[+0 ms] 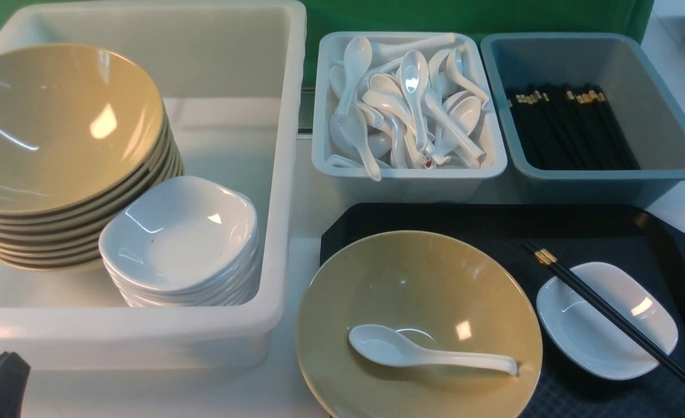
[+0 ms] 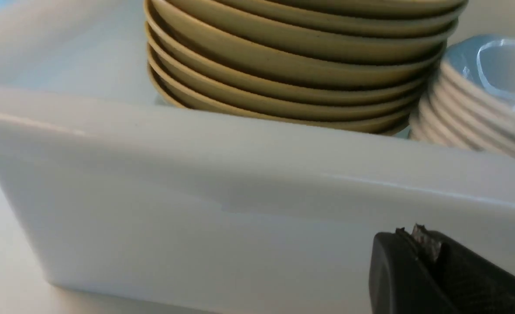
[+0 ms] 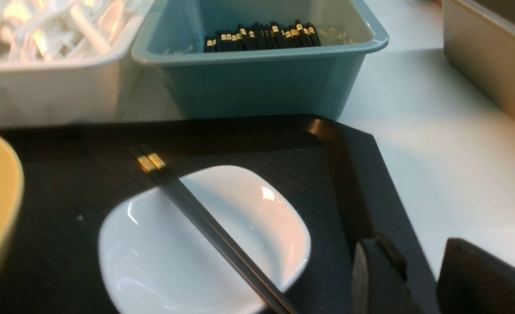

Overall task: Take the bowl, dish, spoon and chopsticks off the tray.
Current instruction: Use the right arm to grab the chopsticks

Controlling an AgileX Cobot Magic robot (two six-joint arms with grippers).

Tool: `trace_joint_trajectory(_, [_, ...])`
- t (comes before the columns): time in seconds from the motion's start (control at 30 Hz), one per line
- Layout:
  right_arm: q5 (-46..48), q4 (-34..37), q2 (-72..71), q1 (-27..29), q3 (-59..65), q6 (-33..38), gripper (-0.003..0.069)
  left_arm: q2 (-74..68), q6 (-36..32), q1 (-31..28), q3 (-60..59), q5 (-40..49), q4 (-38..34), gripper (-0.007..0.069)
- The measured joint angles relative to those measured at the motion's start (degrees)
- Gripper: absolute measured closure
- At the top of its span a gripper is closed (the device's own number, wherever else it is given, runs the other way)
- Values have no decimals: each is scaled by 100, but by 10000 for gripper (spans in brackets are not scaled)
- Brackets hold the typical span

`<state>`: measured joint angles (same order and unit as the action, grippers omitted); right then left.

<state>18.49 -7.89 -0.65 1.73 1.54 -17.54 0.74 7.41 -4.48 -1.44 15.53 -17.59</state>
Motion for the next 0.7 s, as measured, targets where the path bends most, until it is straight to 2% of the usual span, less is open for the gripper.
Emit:
trace_joint_trajectory(0.03, [-21,171,0,0,2,-739,421,0,704,0,0,-71,-1118,636])
trace_joint_trajectory(0.07, [-21,202,0,0,2,-839,421,0,782,0,0,-71,-1245,636])
trace_joint_trajectory(0.1, [-21,460,0,0,2,-1766,421,0,1291,0,0,-84,-2228,636])
trace_joint_trajectory(0.13, [-26,693,0,0,2,-2433,421,0,1632,0,0,-104,-2757,636])
trace_joint_trajectory(0.23, [-62,1312,0,0,6,-4238,421,0,1976,2,0,-167,-3614,636])
trace_joint_trajectory(0.3, [-56,1359,0,0,6,-4961,421,0,2027,2,0,-209,-3834,636])
trace_joint_trajectory(0.4, [-2,1217,0,0,6,-4801,421,0,2035,2,0,-222,-3868,636])
trace_joint_trajectory(0.5, [-15,1158,0,0,6,-4169,421,0,1888,2,0,-222,-3874,636])
trace_joint_trajectory(0.6, [14,1242,0,-30,6,-3749,421,0,1327,2,124,-66,-3832,636])
trace_joint_trajectory(0.7, [43,1794,0,-282,-10,-2573,421,0,-300,2,1000,344,-3499,636])
